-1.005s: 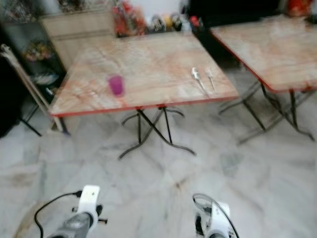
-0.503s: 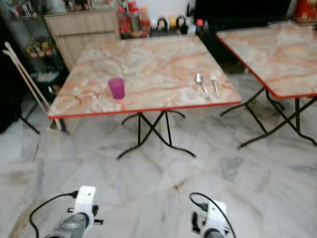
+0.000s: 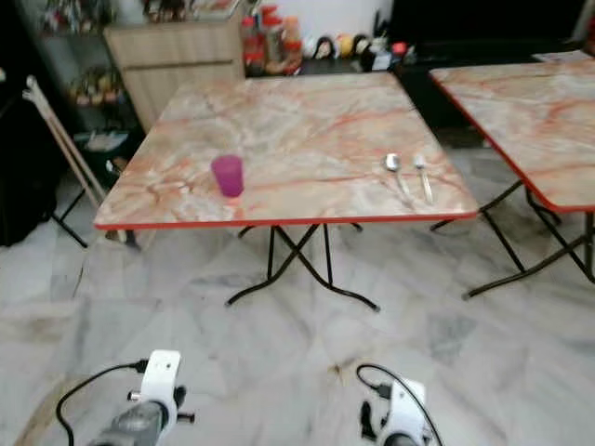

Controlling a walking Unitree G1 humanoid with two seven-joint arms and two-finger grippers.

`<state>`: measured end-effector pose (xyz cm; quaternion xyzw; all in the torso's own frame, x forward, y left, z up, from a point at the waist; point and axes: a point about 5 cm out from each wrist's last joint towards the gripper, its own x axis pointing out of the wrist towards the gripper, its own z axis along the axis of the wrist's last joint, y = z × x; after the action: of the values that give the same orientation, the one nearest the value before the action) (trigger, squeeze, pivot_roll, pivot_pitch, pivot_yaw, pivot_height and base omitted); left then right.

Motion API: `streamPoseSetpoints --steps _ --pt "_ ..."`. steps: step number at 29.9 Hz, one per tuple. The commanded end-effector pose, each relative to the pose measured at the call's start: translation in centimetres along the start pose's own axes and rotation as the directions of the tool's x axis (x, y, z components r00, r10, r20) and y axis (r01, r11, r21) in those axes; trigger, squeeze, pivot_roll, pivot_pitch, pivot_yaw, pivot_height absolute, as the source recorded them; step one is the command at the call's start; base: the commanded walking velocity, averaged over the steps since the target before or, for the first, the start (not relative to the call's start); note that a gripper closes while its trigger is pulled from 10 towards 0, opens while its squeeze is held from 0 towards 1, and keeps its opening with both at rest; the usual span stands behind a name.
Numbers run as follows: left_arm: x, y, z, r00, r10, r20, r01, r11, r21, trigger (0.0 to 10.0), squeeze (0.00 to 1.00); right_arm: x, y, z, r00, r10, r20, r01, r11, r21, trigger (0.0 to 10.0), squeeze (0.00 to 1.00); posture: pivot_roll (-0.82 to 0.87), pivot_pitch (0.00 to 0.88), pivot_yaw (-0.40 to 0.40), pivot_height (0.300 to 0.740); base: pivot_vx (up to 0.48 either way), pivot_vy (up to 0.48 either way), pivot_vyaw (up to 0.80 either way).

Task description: Setting the table

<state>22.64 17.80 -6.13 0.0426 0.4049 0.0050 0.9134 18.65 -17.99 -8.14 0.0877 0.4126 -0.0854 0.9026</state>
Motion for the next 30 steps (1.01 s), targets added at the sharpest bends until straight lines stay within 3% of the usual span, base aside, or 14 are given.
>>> streamPoseSetpoints --steps 1,19,24,30 --pt "0.10 -0.39 0.46 1.000 -0.007 0.011 0.007 1.000 -0.001 10.0 0.00 -0.14 -1.07 -0.21 1.000 -0.026 -0.008 0.026 1.000 -0.011 10.0 0.00 -0.09 0.000 0.036 0.740 0.292 0.000 0.00" --pt "0.05 -0.38 0.16 1.000 -0.009 0.001 0.009 1.000 0.004 10.0 0.00 -0.14 -1.04 -0.24 1.000 -0.014 -0.012 0.014 0.999 -0.041 10.0 0.00 -0.10 0.000 0.038 0.740 0.292 0.000 0.13" --pt "0.01 -0.20 -0.05 1.000 -0.011 -0.005 0.011 1.000 0.017 10.0 0.00 -0.17 -1.14 -0.30 1.000 -0.017 -0.012 0.017 0.999 -0.043 10.0 0.00 -0.10 0.000 0.045 0.740 0.289 0.000 0.80" --pt "0.01 -0.21 -0.02 1.000 -0.012 -0.005 0.012 1.000 0.023 10.0 0.00 -0.25 -1.27 -0.57 1.000 -0.019 -0.020 0.019 0.999 -0.038 10.0 0.00 -0.10 0.000 0.040 0.740 0.291 0.000 0.00"
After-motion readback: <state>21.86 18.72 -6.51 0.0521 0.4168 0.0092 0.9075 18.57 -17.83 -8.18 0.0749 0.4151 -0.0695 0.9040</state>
